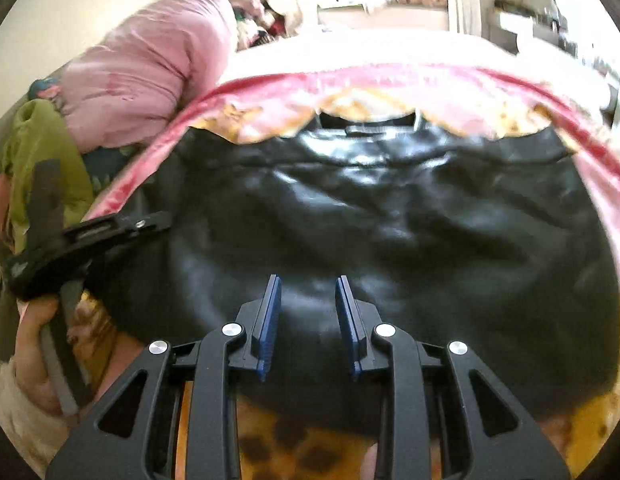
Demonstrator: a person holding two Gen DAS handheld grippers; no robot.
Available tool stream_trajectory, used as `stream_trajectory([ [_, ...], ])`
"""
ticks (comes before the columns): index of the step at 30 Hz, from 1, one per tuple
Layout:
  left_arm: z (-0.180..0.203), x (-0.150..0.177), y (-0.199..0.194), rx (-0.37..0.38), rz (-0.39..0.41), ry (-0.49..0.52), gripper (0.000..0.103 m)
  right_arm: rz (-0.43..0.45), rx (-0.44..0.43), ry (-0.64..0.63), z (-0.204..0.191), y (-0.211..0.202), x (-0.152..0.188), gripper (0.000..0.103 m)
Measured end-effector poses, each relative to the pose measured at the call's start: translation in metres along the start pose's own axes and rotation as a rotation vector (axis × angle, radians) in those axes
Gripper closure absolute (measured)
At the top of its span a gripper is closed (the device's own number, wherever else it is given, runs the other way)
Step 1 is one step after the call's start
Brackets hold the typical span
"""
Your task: Fold large clothes
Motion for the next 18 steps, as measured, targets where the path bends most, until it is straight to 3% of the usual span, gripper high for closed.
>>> stream_trajectory([
  [6, 0.027, -0.007, -0.030, 0.039, 0.062, 0.050, 0.088, -0.085, -0.011, 0.047, 0.002, 0.023, 0.034, 0.076],
  [9, 0.036, -0.007, -0.036, 0.033, 0.083, 0.080, 0.089, -0.078, -0.022, 0.073, 0.008, 0.034, 0.035, 0.076],
  [14, 0.035, -0.008, -0.033, 0.026, 0.084, 0.077, 0.089, -0.079, -0.114, 0.146, 0.010, 0.021, 0.026, 0.075],
  [15, 0.035, -0.008, -0.034, 0.031, 0.083, 0.073, 0.089, -0.066, -0.134, 0.165, 0.008, 0.014, 0.019, 0.062],
  [16, 0.036, -0.008, -0.036, 0.037, 0.083, 0.070, 0.089, -0.032, -0.152, 0.177, 0.005, 0.002, 0.004, 0.041],
  [18, 0.040, -0.008, -0.041, 0.044, 0.092, 0.079, 0.089, 0.015, -0.187, 0.164, -0.006, -0.014, -0.024, 0.034],
])
Point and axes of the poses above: each gripper's, at about its wrist camera, not at the fingertips, and y roughly the way its jaws point, z to its right, x to its underside, the point moved 10 cm from there along y, roughly the way its jaws point, and after that the axes turned 7 degrees about -x, right-handed, at the moved point
